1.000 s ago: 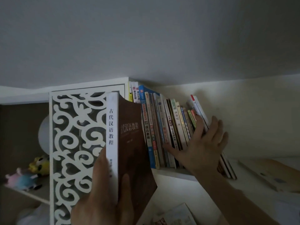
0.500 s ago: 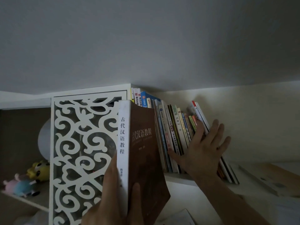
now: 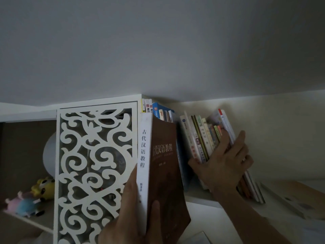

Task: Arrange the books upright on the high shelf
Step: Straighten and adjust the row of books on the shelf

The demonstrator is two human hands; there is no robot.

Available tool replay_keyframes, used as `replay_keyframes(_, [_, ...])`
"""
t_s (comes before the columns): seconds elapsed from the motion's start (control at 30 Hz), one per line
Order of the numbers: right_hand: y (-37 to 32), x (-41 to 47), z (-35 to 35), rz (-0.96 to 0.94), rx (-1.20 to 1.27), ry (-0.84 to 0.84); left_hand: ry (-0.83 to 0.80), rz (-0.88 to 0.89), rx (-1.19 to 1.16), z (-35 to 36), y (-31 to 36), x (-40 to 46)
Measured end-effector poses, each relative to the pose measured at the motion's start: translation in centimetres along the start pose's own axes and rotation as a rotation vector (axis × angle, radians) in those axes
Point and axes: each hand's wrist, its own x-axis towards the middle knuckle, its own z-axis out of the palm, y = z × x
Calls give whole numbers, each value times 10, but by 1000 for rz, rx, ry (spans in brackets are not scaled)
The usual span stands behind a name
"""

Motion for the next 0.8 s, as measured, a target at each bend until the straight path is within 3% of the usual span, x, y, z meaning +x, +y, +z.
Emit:
replay_keyframes(0.07, [12,9,-6,17,-19,24,-252,30,-28,8,-9,19])
replay_keyframes(0.27, [52,27,-24,101,-71,65,-277,-31,131,44,23,28])
replay_keyframes(0.4, [70,33,-33,112,-104,35,-293,-231,24,86,42,54])
replay_keyframes(0.67, [74,32,-36,93,-108,-8,-302,-7,41,148,14,50])
replay_keyframes(0.8, [74,32,-34,75,-84,-3,-228,30,56,151,-12,12])
